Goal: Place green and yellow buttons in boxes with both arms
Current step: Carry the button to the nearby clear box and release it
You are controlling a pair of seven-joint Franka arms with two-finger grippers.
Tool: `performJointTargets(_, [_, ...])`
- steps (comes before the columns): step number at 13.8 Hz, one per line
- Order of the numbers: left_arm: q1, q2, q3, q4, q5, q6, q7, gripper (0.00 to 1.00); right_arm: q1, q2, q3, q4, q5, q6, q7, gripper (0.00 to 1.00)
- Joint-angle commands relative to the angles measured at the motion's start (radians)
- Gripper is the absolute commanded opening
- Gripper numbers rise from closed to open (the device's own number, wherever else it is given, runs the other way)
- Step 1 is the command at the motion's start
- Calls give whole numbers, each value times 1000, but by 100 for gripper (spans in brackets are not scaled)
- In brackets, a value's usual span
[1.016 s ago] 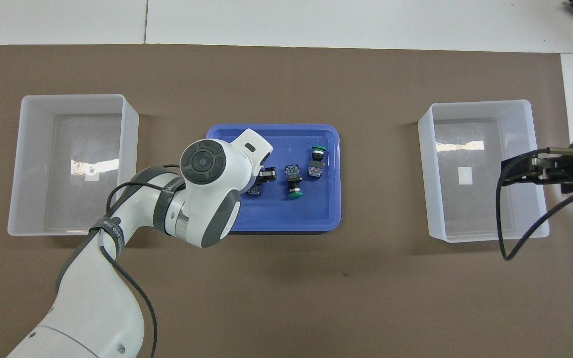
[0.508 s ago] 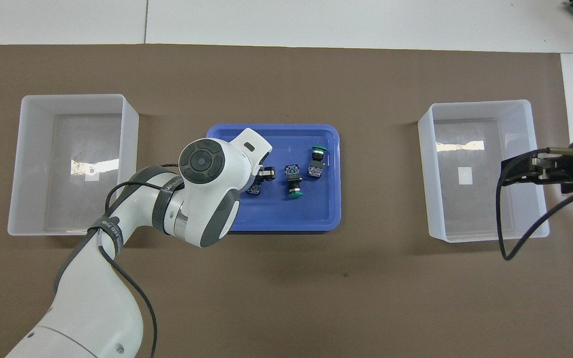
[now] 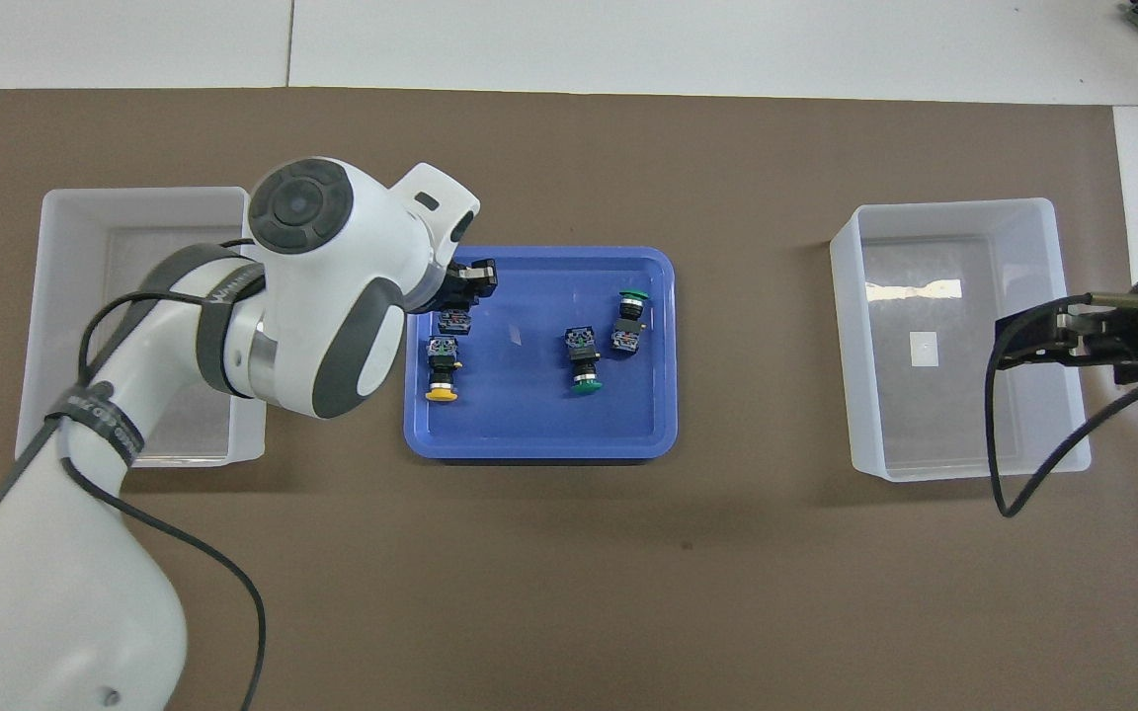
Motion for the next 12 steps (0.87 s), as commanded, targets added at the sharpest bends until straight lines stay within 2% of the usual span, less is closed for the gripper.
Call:
performJointTargets(1, [114, -11, -3, 123, 6, -190, 97, 0, -15, -22, 5, -23, 29, 9, -26, 100])
performJointTargets(4, [264, -30, 0, 138, 1, -252, 315, 0, -15, -22, 5, -24, 29, 9, -26, 100])
performJointTargets(6, [370, -41, 1, 100, 1, -249, 491, 0, -15, -22, 5, -24, 29, 9, -26, 100])
performJointTargets(9, [424, -108, 10, -72, 9, -171, 597, 0, -15, -22, 5, -24, 29, 9, -26, 100])
performJointTargets(12, [421, -166, 12, -302, 32, 39, 600, 0, -15, -22, 5, -24, 29, 9, -26, 100])
